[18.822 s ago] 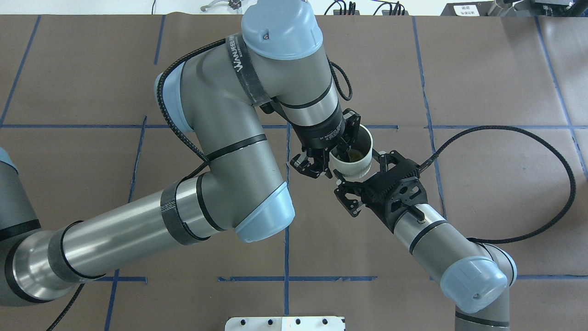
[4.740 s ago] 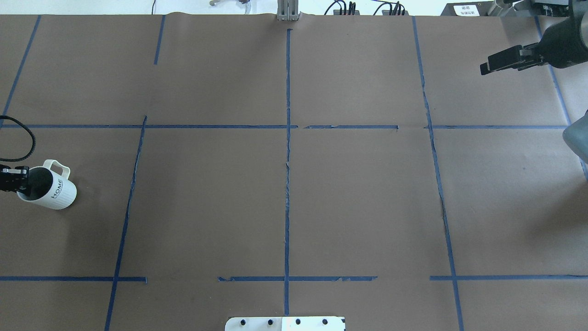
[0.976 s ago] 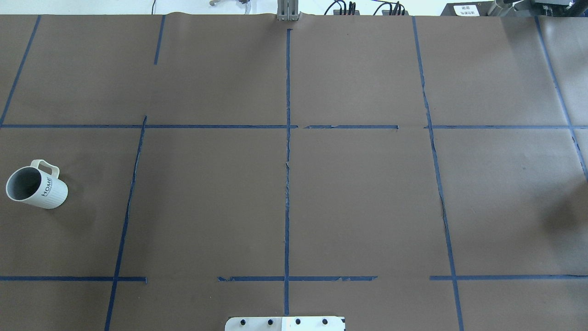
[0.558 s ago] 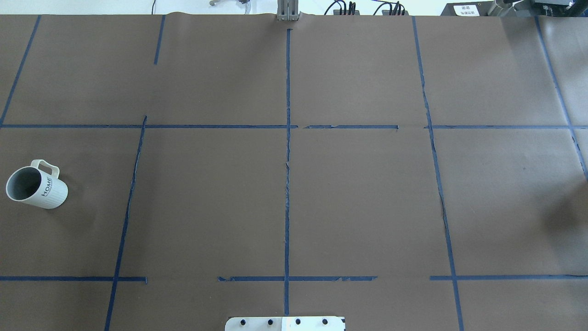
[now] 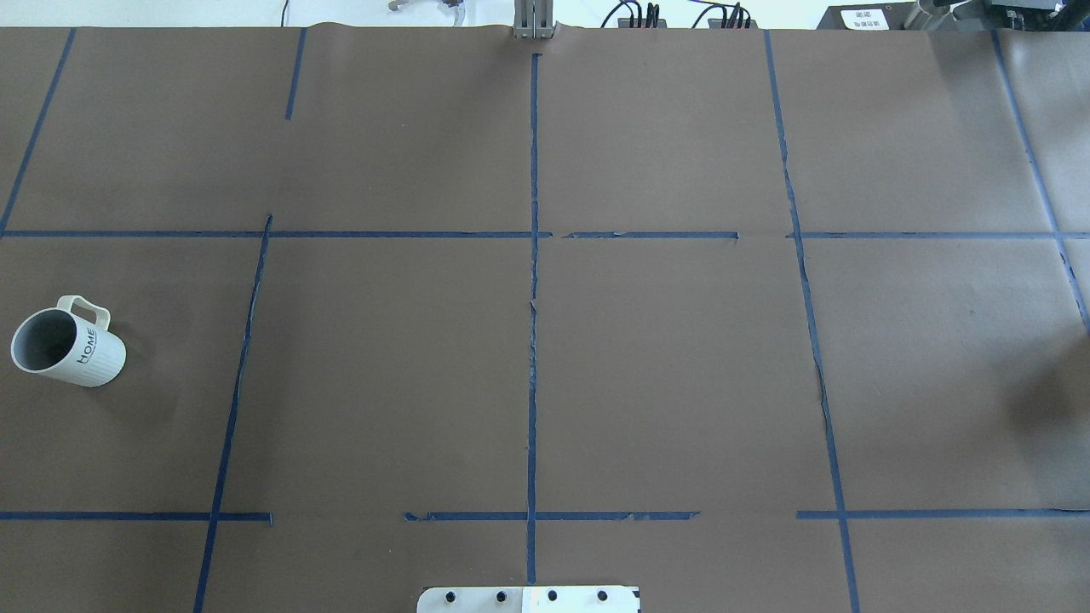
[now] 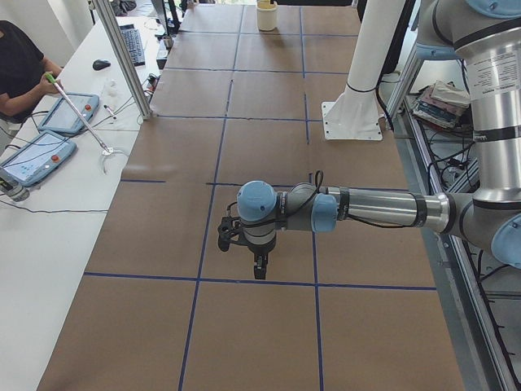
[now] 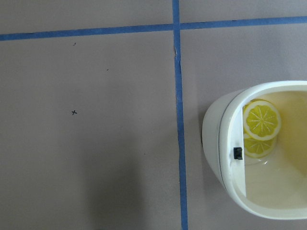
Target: Left arm hands cup to right arm to dump lemon
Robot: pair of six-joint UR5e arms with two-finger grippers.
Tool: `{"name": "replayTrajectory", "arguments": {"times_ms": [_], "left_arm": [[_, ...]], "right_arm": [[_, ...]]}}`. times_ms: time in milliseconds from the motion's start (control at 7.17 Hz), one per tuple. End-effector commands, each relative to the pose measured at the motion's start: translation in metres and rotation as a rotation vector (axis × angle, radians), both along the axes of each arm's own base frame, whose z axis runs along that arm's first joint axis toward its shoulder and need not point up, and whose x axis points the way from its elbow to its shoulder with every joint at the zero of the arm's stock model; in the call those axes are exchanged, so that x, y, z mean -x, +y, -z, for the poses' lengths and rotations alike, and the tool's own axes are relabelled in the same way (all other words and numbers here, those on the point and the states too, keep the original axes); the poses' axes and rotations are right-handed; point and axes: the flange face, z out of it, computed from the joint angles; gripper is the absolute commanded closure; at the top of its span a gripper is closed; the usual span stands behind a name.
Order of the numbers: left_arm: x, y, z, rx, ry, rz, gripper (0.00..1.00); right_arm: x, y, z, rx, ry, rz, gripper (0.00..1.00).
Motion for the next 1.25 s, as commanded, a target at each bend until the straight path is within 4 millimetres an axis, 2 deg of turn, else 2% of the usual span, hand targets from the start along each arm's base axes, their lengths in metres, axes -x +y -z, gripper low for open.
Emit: {"name": "replayTrajectory", "arguments": {"times_ms": [0,139,279,558,837,1115], "left_arm": [[0.004,0.008,-0.005,0.009,0.004,0.007,0.0],[0.004,0.005,-0.002,0.012,0.002,0.016,0.0],[0.004,0.007,-0.008,0.025,0.0,0.017,0.0],[0.004,0.001,-0.005,0.019,0.002,0.013,0.0],[0.004,0.003,-0.004,0.015,0.002,0.012,0.0],[0.004,0.0,-0.002,0.005,-0.001,0.011,0.0]], "right_arm": [[-0.001,-0.001,0.007,-0.021,0.0,0.003,0.0],[0.0,-0.002,0.014,-0.038,-0.001,0.005,0.0],[-0.001,0.0,0.019,-0.044,-0.001,0.005,0.0],[0.0,0.001,0.015,-0.033,0.004,0.01,0.0],[0.02,0.0,0.012,-0.032,0.019,0.065,0.0],[0.019,0.001,0.012,-0.043,0.019,0.08,0.0]]}}
